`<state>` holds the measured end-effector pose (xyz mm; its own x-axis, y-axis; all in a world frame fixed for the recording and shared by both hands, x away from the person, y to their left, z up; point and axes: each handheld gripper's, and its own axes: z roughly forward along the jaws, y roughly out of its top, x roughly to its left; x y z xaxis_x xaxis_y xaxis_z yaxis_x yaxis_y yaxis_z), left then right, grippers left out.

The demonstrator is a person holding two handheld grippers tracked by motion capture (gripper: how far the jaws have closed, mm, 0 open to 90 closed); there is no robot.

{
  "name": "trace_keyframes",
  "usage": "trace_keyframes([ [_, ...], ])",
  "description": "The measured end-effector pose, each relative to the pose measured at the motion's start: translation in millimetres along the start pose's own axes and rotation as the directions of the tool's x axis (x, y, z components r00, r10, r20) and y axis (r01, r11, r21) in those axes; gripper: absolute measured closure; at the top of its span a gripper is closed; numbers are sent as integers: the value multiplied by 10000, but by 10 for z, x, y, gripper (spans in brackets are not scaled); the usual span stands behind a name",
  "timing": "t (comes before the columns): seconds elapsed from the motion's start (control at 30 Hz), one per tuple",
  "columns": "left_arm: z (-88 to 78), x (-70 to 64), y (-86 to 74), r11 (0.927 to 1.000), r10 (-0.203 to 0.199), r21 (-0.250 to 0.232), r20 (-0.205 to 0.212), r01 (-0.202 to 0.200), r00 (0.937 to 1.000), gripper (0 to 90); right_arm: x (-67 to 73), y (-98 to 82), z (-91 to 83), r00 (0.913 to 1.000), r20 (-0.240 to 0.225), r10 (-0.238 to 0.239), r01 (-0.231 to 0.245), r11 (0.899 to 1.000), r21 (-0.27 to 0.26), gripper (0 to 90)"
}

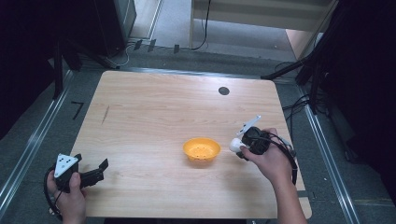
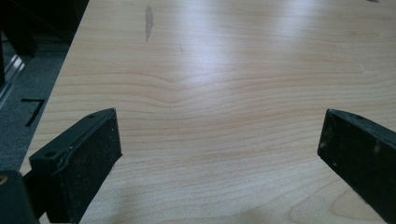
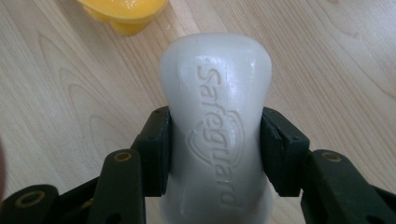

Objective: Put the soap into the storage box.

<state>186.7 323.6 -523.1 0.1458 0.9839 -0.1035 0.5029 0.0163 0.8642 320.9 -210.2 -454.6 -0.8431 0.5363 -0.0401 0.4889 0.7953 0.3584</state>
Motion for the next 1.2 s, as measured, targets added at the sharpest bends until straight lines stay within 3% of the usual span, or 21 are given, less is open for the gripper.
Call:
trace_keyframes([
  [1.2,1,-1,1,10000,26,19,-4,-26,10000,0,111,336,-32,9954,-221,-927,920,9953,-305,506],
])
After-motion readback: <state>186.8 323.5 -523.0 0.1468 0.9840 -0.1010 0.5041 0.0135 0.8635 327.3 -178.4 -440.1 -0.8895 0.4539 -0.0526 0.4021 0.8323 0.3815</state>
